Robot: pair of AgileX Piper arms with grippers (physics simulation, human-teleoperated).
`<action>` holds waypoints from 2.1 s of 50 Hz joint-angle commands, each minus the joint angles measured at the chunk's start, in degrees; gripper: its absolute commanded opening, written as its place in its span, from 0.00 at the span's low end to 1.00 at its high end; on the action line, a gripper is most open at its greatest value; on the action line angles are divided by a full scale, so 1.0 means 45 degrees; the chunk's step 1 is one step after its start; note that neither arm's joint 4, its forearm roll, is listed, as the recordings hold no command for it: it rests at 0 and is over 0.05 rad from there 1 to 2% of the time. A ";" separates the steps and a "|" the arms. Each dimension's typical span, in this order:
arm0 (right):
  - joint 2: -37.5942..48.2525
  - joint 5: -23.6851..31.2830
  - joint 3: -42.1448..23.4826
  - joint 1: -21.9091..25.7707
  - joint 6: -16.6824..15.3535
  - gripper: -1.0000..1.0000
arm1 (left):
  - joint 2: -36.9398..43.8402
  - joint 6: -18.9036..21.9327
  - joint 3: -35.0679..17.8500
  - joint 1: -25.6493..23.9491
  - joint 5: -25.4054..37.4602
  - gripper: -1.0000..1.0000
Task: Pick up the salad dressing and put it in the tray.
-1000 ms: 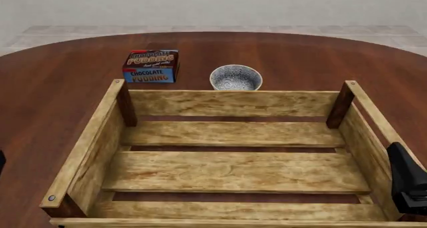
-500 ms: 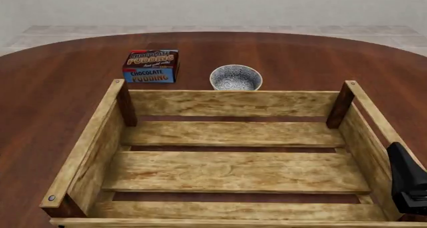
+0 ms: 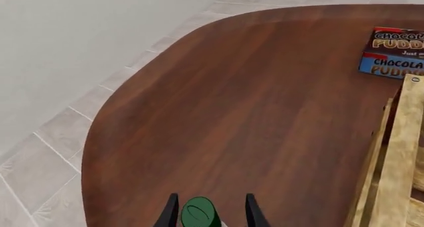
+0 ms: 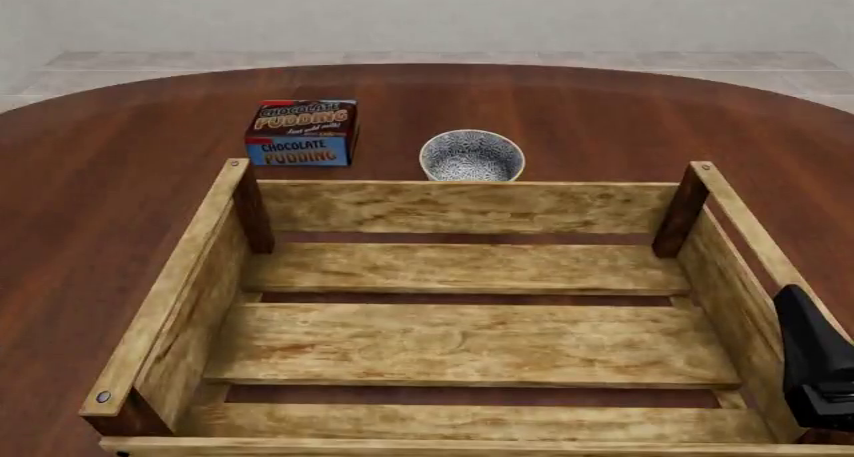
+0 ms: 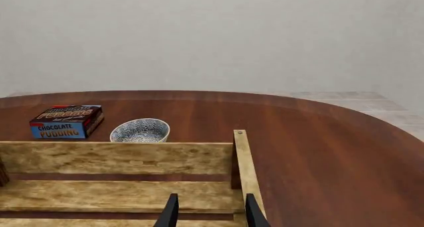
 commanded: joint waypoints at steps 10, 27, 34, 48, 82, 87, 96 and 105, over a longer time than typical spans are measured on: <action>0.0002 -0.0001 0.0000 0.0001 0.0002 1.00 | 0.0112 0.0545 0.1766 0.1782 -0.1347 1.00; -0.0004 0.0001 0.0000 0.0000 0.0000 1.00 | 0.3503 0.0268 0.1971 0.2240 -0.3764 1.00; -0.0005 0.0002 0.0000 -0.0001 0.0000 1.00 | 0.6270 0.0364 0.1971 0.2642 -0.6140 1.00; -0.0001 0.0000 0.0000 0.0000 -0.0001 1.00 | 1.2705 0.0538 0.1971 0.3325 -1.2221 0.00; -0.0002 0.0001 0.0000 0.0001 -0.0001 1.00 | 0.3273 0.0254 0.1966 0.2160 -0.4330 0.00; -0.0003 0.0001 0.0000 0.0002 0.0003 1.00 | 0.2854 0.0373 0.1955 0.1995 -0.4338 0.00; 0.0001 0.0000 0.0000 0.0001 0.0000 1.00 | 0.2314 0.0576 0.1357 0.1494 -0.3817 0.00; 0.0000 0.0000 0.0000 0.0000 0.0001 1.00 | 0.2453 0.0649 0.0652 0.1138 -0.3818 0.00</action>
